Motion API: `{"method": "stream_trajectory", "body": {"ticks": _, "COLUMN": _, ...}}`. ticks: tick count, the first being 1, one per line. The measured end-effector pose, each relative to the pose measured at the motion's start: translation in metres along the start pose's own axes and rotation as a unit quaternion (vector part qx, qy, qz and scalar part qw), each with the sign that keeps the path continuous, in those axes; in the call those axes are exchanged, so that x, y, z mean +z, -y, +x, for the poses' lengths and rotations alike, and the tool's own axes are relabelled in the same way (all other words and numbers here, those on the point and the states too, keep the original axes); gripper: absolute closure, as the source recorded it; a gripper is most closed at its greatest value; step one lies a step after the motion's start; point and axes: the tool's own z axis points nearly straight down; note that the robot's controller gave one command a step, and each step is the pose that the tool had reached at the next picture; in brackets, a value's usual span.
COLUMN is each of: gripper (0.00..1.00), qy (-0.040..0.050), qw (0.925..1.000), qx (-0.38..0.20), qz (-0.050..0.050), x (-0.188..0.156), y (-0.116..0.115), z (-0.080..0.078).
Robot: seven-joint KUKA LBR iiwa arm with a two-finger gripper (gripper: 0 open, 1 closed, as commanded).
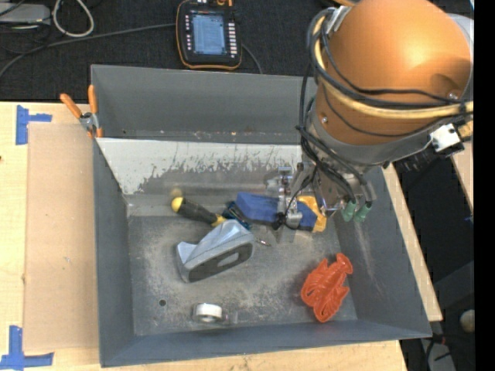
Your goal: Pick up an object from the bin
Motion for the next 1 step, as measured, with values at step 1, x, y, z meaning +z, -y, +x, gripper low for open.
{"method": "stream_trajectory", "body": {"ticks": 1, "gripper": 0.00, "qy": -0.0072, "qw": 0.9991, "qx": -0.043, "qz": 0.000, "x": 0.0187, "y": 0.0127, "z": -0.0094}}
